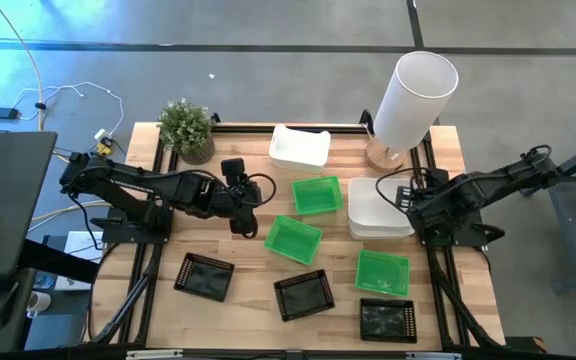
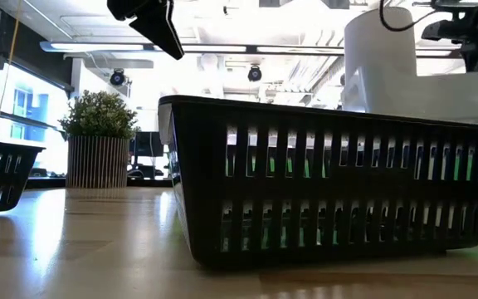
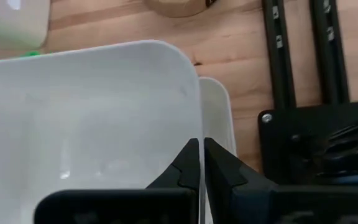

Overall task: Stack baskets by color
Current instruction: Stack the bottom left white bin on the bottom right white bin

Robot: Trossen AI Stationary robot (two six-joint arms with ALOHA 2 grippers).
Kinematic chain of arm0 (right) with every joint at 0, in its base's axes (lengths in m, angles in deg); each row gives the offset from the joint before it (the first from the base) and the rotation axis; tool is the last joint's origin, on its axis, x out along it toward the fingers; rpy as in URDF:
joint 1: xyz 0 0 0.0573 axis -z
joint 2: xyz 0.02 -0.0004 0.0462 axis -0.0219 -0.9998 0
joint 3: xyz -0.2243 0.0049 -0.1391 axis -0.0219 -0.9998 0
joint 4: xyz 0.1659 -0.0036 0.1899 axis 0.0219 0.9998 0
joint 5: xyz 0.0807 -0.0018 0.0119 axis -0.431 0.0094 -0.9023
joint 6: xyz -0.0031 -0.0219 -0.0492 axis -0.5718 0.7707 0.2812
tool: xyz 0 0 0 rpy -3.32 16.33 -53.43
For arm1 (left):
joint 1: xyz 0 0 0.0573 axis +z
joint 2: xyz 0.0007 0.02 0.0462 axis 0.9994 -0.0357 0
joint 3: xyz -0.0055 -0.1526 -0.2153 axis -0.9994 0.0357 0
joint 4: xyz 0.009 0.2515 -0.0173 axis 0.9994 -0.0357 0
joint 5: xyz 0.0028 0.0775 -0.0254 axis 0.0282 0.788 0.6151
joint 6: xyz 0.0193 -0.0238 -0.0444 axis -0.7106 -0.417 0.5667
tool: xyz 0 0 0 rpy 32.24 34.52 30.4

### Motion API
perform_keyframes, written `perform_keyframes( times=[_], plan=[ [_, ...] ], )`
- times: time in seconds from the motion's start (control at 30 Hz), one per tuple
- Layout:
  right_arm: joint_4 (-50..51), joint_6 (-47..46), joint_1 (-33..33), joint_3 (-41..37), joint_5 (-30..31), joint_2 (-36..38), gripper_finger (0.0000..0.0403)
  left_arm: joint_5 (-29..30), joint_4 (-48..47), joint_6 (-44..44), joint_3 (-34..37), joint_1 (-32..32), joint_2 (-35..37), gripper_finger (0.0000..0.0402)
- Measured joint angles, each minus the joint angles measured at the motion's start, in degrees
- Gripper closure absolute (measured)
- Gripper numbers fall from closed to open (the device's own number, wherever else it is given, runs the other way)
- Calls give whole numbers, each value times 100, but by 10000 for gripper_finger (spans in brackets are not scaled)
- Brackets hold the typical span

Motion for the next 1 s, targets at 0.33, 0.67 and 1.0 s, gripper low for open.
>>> perform_keyframes(
  times=[0.33,0.67,1.0],
  plan=[
    [-2,647,539,0,-315,21,403,0,-70,9,0,0,0,218],
    [1,779,688,0,-328,-555,403,0,-67,15,0,0,-2,218],
    [-32,610,688,-4,-567,-1102,403,1,-68,7,2,0,-2,218]
  ],
)
